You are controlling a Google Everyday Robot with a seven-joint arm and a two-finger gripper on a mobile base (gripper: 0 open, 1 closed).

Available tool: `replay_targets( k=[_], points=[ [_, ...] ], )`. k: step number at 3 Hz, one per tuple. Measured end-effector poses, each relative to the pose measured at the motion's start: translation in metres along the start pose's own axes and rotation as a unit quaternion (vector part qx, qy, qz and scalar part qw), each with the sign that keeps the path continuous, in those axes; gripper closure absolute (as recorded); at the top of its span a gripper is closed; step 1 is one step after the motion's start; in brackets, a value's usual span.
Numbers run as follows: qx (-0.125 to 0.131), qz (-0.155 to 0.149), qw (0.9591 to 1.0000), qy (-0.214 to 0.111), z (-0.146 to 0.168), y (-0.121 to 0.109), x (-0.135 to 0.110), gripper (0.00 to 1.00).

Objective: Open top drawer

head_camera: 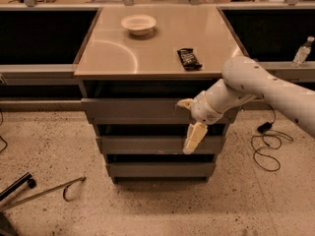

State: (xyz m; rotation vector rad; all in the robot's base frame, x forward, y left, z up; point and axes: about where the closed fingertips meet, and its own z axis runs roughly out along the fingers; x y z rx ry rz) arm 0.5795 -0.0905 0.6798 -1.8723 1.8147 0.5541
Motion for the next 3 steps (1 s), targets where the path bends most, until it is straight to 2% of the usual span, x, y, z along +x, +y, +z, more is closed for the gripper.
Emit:
replay_targets(
  k=[2, 3],
  points=[
    [0.04, -0.043, 0.9981, 0.016, 0.009, -0.06, -0.011, 0.0],
    [0.039, -0.045, 0.9979, 0.026, 0.021, -0.082, -0.005, 0.0]
  ],
)
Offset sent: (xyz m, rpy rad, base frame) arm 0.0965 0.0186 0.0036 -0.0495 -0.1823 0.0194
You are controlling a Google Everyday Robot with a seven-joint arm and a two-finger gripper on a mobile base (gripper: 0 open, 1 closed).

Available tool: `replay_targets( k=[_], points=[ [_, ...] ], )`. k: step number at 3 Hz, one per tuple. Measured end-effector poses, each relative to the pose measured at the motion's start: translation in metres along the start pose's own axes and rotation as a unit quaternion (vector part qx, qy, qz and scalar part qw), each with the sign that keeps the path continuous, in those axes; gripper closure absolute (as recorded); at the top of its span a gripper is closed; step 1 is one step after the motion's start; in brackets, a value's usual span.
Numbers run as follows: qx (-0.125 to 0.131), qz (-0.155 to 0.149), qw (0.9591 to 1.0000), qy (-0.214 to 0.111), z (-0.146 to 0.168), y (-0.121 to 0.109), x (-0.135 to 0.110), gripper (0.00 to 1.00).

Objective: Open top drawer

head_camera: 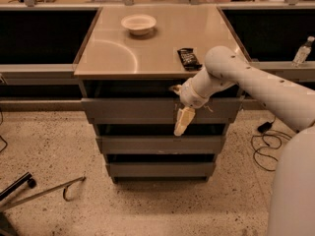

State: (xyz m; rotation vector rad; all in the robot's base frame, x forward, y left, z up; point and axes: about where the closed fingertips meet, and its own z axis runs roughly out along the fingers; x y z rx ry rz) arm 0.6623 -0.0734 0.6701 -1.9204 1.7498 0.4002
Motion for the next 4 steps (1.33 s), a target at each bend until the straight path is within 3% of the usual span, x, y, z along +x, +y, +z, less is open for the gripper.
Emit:
replay_targets(
  k=[2, 3, 4],
  points=[
    [-0.055, 0.038, 0.9978, -0.001, 0.021, 0.021, 0.019, 0.0],
    [-0.074, 0.062, 0.9951, -0.02, 0.004, 0.055, 0.004, 0.0],
    [-0.075, 0.062, 0.995, -0.021, 0.005, 0.056, 0.004, 0.0]
  ],
)
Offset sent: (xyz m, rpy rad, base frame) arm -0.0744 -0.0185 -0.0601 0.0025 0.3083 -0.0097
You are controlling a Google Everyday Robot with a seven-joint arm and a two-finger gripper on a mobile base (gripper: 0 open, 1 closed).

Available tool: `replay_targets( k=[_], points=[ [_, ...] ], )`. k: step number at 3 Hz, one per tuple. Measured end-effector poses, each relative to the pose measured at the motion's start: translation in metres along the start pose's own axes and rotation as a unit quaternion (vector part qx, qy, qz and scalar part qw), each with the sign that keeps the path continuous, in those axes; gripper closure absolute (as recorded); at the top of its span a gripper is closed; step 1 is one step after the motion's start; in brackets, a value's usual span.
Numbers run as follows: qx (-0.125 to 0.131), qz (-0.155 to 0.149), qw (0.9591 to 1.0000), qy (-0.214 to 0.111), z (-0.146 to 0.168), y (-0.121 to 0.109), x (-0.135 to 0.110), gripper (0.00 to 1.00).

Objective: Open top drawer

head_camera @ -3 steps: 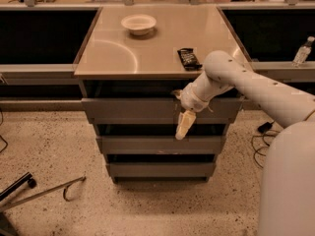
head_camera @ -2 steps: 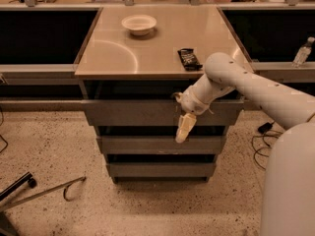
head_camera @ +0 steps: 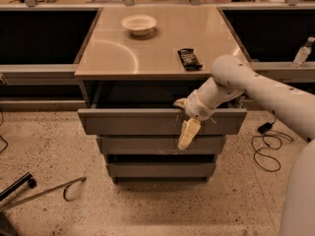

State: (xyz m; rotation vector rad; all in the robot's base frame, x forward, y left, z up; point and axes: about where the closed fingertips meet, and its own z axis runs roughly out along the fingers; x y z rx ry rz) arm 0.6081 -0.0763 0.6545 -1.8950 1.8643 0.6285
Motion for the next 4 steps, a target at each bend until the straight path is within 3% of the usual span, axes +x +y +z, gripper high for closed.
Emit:
replay_targets(
  k=[1, 2, 3, 4],
  points=[
    [-0.007, 0.014, 0.9999, -0.004, 0.004, 0.017, 0.007, 0.0],
    [-0.007, 0.014, 0.9999, -0.004, 0.001, 0.017, 0.004, 0.0],
    [-0.009, 0.044, 0.9989, -0.015, -0.008, 0.051, 0.006, 0.0],
    [-0.01, 0.044, 0.9989, -0.015, -0.008, 0.051, 0.006, 0.0]
  ],
)
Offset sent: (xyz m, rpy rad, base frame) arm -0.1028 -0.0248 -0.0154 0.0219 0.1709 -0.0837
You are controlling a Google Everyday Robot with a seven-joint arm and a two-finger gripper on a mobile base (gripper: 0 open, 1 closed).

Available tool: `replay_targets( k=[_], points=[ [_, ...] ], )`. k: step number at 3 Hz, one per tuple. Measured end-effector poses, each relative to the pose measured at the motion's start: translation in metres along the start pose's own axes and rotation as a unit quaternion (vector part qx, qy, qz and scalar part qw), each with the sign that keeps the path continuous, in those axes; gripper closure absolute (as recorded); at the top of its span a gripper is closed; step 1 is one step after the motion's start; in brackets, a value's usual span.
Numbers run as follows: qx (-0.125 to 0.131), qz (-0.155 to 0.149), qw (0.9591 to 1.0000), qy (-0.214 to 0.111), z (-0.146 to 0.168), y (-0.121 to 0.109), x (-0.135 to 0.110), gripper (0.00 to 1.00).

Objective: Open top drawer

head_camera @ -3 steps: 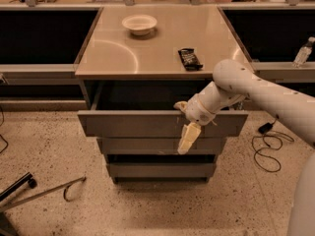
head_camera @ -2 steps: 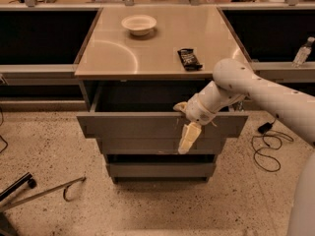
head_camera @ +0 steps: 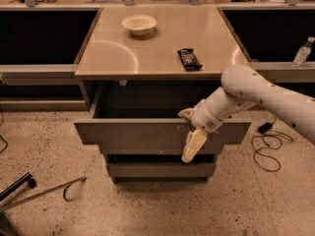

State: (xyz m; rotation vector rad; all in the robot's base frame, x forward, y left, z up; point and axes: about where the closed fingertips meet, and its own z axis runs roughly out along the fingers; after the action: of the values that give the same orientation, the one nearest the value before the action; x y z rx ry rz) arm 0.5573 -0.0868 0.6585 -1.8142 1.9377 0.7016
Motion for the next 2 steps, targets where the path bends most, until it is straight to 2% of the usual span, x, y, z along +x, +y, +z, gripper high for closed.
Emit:
replay_targets(
  k=[1, 2],
  points=[
    [-0.023, -0.009, 0.9997, -0.004, 0.0102, 0.0217, -0.0041, 0.0],
    [-0.023, -0.009, 0.9997, -0.005, 0.0077, 0.0224, -0.0061, 0.0]
  ],
)
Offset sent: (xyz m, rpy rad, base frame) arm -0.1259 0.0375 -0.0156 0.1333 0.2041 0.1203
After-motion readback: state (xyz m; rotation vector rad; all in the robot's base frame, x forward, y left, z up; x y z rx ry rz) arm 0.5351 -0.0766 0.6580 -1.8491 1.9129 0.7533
